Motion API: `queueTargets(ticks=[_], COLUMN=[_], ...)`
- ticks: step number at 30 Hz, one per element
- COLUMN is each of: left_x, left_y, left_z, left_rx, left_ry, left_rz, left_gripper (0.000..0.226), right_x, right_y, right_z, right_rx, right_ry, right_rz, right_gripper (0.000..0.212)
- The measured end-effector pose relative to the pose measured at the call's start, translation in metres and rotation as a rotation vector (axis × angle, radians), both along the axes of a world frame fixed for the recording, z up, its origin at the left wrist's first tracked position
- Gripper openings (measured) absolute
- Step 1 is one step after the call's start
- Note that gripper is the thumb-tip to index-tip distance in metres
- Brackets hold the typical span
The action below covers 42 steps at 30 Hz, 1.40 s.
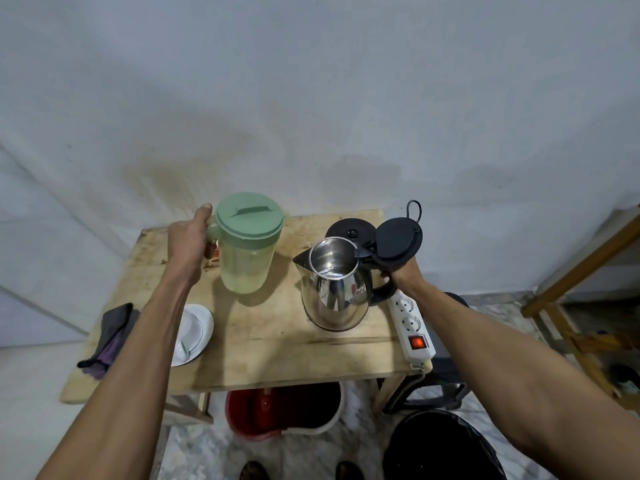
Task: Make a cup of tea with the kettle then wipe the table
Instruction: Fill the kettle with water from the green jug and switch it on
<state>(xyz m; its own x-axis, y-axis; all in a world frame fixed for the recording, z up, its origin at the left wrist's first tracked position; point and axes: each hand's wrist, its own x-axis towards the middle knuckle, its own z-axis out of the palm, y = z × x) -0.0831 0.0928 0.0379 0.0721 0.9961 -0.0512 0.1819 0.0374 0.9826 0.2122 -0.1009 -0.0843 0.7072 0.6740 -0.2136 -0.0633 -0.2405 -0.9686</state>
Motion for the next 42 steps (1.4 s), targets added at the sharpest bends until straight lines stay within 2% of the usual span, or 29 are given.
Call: queueTargets(ticks=[7,11,20,24,29,34,42], left_x=[0.003,0.008,0.026,0.035,0.04,0.042,0.043], left_y=[-0.007,-0.012,-0.027,-0.034,-0.039,-0.042,-0.046], left_z=[0.024,0.033,0.049,0.054,0.058,0.061,0.065], left_rx=[0.068,0.097,0.151,0.205,0.244,0.261,0.271], left_ry=[0.1,0.152,0.311,0.404,0.478,0.534,0.561], left_rz=[-0.167,-0.248,-0.365,-0.372,-0.386,-0.368,-0.356], left_gripper=[0.043,0.047,0.051,0.05,0.048,0.046,0.042], right_x=[0.005,0.007,0.012,0.012,0.011,0.013,0.015], right_y=[0.003,0.004,0.006,0.006,0.006,0.006,0.008], right_z=[-0.01,-0.014,-0.023,-0.023,-0.022,-0.024,-0.029], right_rx=[-0.009,-0.011,0.007,0.007,0.027,0.044,0.001], right_ry=[0.0,0.008,-0.035,-0.042,-0.031,-0.035,-0.062], right_rz=[-0.005,-0.008,0.003,0.011,0.01,0.025,0.016], right_gripper=[0.021,0.008,0.004,0.003,0.013,0.005,0.006])
